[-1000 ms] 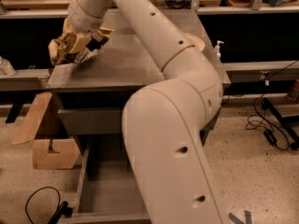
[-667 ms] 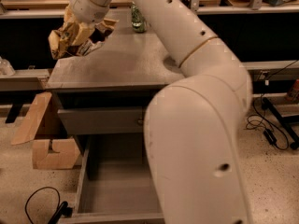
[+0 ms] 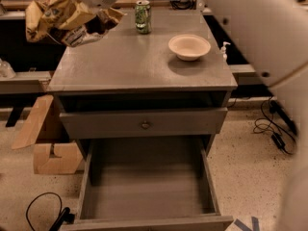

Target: Place brown chip bag into middle drawer

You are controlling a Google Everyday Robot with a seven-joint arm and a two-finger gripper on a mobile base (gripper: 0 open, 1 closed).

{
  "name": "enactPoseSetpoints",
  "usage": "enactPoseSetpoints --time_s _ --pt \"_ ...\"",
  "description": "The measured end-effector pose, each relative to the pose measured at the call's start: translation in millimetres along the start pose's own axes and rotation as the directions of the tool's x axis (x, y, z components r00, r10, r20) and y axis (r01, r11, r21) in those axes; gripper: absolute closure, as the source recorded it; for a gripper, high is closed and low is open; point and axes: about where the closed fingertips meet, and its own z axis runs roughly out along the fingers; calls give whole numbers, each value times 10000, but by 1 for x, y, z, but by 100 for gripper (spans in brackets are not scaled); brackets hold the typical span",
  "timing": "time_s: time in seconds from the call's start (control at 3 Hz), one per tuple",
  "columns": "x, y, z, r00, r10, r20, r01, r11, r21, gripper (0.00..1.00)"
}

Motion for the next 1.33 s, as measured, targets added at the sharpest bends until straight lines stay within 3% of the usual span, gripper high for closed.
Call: enactPoseSetpoints --time_s 0.33,0.67,1.0,1.33 --pt "-73 15 -21 9925 36 1218 -169 9940 1081 100" --pt "-126 42 -16 9736 -38 2282 -399 9816 1866 100" --pt "-139 88 7 9440 372 3278 -1136 9695 2170 100" --pt "-133 153 25 8607 2075 4649 -3117 9368 1589 100"
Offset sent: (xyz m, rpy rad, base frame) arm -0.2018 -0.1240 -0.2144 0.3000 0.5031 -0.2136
